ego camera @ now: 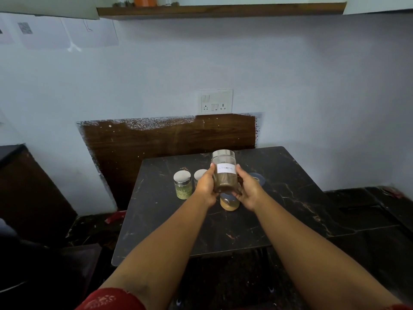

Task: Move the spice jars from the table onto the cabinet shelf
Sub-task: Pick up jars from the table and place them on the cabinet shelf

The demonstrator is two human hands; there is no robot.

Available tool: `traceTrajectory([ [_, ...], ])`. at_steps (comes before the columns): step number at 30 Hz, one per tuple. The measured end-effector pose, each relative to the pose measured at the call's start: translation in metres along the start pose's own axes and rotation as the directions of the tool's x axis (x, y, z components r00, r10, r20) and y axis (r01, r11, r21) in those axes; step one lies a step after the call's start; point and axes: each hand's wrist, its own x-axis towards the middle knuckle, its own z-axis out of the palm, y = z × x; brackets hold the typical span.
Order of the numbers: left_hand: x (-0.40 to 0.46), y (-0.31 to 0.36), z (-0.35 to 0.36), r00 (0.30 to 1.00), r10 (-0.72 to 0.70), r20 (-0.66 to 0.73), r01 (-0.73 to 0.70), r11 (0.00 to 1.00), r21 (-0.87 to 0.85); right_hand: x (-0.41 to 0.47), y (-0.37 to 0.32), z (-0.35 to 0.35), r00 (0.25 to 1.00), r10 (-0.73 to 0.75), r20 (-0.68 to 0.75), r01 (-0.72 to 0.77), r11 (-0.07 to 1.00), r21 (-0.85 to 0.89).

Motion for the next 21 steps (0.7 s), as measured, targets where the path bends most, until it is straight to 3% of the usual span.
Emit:
traceTrajectory([
  [3, 0.005, 0.010, 0.002, 1.000, -0.004, -0.002, 0.004, 1.000, 0.003, 0.006, 0.000, 0.006, 0.992, -0.116, 0.054, 0.128, 0.942, -0.312],
  [5, 0.007, 0.018, 0.008, 1.000, -0.028, 0.008, 0.028, 0.999, 0.034, 0.011, -0.006, 0.008, 0.984, -0.166, 0.060, 0.175, 0.892, -0.416],
  [9, 0.021, 0.043, 0.018, 0.996, 0.089, 0.028, -0.091, 0.988, 0.123, 0.025, -0.026, 0.020, 0.979, -0.182, 0.096, 0.206, 0.879, -0.430],
  [15, 0.046, 0.101, 0.030, 0.972, 0.211, 0.101, -0.230, 0.943, 0.238, 0.049, -0.071, 0.058, 0.934, -0.354, 0.051, 0.342, 0.840, -0.422],
  [21, 0.066, 0.183, 0.053, 0.875, 0.459, 0.155, -0.476, 0.754, 0.452, 0.079, -0.141, 0.104, 0.804, -0.594, -0.013, 0.524, 0.719, -0.456],
])
